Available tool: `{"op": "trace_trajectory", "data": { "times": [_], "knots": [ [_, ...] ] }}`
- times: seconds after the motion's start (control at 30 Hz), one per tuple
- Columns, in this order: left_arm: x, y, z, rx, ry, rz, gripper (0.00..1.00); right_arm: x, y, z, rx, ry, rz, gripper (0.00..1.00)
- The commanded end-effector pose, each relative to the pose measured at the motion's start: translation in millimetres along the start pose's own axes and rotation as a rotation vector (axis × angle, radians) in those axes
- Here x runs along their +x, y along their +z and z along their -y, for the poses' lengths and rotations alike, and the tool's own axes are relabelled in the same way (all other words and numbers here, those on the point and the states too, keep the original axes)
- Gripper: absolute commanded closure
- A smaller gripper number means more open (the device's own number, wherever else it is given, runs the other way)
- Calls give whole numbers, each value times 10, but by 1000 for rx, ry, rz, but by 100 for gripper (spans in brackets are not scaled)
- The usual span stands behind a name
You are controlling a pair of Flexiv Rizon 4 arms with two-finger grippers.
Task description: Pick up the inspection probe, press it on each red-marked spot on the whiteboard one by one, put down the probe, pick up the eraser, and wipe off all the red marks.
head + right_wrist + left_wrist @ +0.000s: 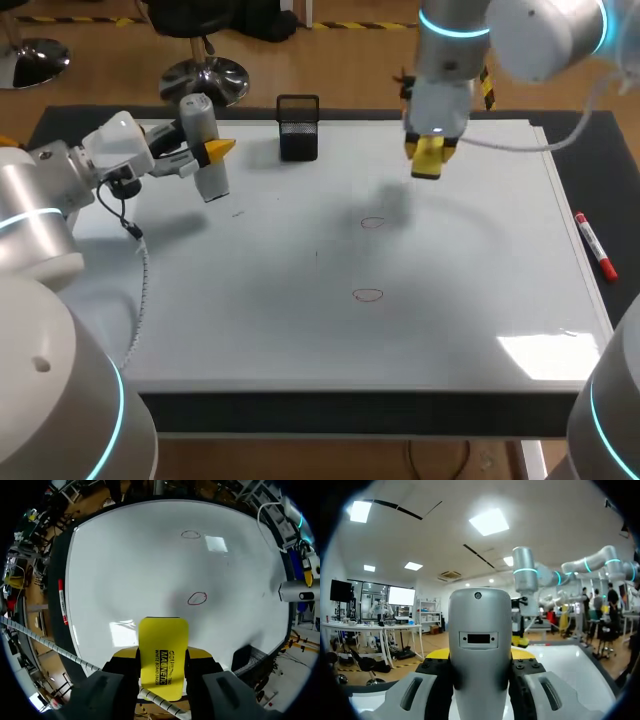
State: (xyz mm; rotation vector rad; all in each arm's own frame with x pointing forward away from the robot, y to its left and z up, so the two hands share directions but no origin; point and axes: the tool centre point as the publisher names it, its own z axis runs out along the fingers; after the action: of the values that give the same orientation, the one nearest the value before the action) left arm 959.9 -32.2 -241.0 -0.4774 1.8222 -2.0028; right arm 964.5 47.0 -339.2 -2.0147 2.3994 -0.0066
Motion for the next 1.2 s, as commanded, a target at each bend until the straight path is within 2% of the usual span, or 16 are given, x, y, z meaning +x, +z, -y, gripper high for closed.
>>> {"op": "trace_trajectory", "data": {
  "times": [0.03, 0.27, 0.33, 0.57, 0.8, 1.2],
  "knots": [
    [2, 12, 2, 1, 2, 2, 100, -168, 70, -247, 43, -18, -7, 100],
    [2, 12, 2, 1, 2, 2, 100, -484, 159, -621, 33, -61, -5, 100],
    [2, 12, 2, 1, 2, 2, 100, -553, 170, -709, 21, -63, 19, 100],
    [2, 12, 2, 1, 2, 2, 100, -752, 311, -928, -13, -91, 48, 100],
    [2, 12, 2, 1, 2, 2, 100, -862, 485, -998, -55, -138, 70, 100],
    [2, 12, 2, 1, 2, 2, 100, -937, 657, -942, -79, -212, 55, 100]
  ]
}}
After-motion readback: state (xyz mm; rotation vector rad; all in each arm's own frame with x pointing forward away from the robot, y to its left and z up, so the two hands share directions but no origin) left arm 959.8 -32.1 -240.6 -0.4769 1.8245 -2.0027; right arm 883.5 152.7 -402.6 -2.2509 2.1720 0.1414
